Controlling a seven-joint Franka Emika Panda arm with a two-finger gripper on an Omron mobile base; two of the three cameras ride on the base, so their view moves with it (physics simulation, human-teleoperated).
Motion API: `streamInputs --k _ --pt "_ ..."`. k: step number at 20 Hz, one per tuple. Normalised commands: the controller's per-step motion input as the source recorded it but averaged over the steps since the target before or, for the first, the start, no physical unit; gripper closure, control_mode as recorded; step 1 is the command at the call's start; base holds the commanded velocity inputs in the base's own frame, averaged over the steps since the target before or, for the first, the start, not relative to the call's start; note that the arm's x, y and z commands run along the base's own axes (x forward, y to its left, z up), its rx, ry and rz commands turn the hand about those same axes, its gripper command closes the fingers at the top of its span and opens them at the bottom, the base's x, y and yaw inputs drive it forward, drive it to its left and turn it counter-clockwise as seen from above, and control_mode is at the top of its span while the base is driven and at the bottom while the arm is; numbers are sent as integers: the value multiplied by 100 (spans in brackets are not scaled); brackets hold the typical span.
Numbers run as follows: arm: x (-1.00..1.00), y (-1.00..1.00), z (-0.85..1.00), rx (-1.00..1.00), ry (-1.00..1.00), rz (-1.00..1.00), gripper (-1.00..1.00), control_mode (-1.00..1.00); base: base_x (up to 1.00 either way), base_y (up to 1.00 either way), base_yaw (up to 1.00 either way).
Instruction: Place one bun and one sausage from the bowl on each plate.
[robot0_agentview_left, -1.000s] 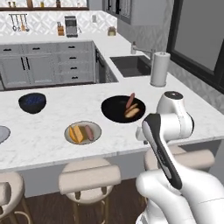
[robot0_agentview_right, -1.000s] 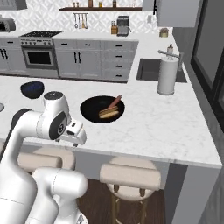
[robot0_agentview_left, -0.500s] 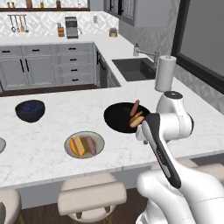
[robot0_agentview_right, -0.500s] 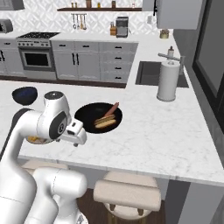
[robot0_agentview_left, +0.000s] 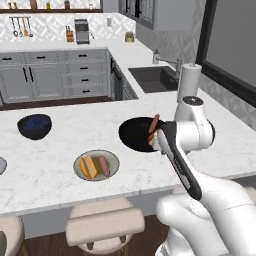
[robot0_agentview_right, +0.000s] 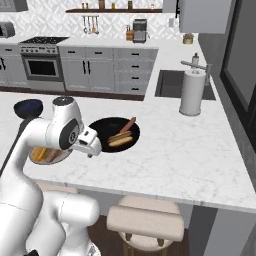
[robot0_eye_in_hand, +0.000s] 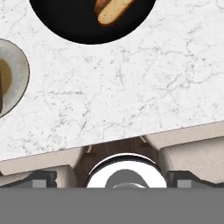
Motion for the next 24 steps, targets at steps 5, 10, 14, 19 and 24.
streamInputs --k 5,10,14,19,24 --pt "100 0 43 0 26 -24 -100 -100 0 0 0" --pt "100 -23 -11 0 4 -29 -100 -100 0 0 0" --pt "100 -57 -44 0 8 -24 -100 -100 0 0 0" --pt "99 -8 -69 0 0 -17 -100 -100 0 0 0" --pt "71 -1 -55 0 0 -3 -100 -100 0 0 0"
